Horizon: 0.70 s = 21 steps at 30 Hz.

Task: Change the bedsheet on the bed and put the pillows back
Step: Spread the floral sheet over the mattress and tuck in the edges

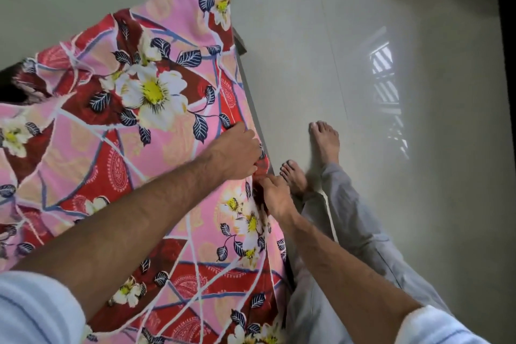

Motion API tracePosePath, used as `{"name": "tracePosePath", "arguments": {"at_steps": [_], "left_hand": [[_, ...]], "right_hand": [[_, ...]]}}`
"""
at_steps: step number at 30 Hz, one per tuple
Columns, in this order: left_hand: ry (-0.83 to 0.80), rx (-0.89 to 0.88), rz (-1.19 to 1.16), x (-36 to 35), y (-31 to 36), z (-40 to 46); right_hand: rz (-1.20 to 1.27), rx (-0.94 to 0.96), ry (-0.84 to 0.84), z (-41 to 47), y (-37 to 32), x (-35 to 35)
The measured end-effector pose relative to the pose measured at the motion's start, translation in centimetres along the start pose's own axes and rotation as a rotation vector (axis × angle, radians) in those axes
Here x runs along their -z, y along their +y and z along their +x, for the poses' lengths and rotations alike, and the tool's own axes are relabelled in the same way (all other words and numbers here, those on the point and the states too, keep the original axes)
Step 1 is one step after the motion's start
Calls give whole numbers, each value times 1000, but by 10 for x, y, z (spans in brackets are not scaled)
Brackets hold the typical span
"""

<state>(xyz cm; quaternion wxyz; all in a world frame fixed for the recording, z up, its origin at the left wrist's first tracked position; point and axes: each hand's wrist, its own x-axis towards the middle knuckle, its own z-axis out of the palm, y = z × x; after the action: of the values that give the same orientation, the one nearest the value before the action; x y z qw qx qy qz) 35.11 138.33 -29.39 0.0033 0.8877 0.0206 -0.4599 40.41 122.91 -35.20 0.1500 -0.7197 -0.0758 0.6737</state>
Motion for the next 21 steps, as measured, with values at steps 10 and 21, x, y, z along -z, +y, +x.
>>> {"name": "tracePosePath", "arguments": {"at_steps": [10, 21], "left_hand": [[-165, -2, 70, -2, -4, 11], [-245, -54, 249, 4, 1, 14]], "right_hand": [[-15, 112, -106, -26, 3, -12], [213, 39, -239, -38, -16, -3]]}}
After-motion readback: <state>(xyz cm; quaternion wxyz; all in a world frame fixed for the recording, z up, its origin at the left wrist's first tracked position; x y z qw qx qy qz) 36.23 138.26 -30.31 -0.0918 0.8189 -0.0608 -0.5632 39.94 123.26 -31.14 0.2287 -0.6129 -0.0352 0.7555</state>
